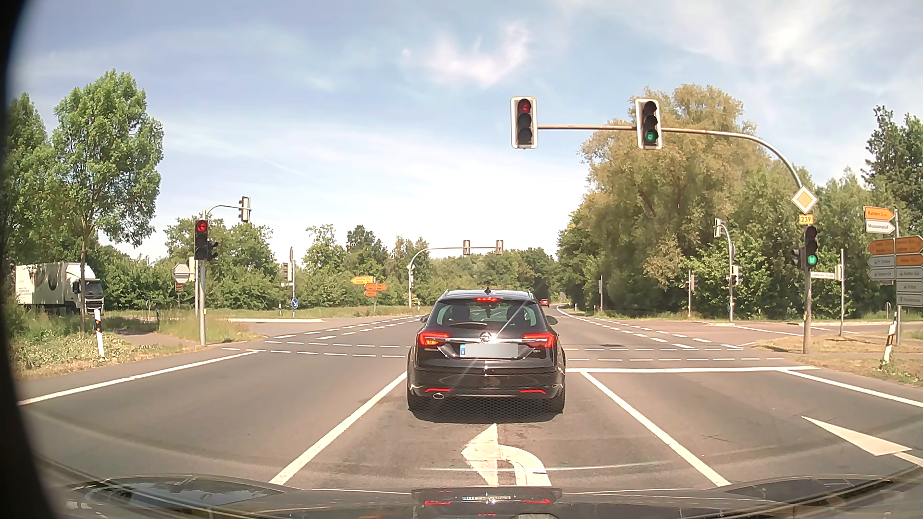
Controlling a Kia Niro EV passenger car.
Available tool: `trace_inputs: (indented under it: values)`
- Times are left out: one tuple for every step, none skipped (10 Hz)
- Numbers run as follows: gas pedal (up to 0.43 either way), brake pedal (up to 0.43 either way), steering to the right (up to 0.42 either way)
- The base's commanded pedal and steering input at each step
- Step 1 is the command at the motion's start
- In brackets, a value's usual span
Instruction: Follow the waypoints while adhering to traffic rules and regulations
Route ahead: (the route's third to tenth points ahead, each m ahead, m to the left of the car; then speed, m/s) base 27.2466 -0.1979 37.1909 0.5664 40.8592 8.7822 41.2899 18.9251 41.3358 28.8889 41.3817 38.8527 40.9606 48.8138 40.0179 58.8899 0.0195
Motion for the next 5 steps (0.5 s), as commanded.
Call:
trace_inputs:
  values:
    - [0.000, 0.000, 0.004]
    - [0.000, 0.000, 0.004]
    - [0.000, 0.000, 0.004]
    - [0.000, 0.000, 0.004]
    - [0.000, 0.000, 0.004]
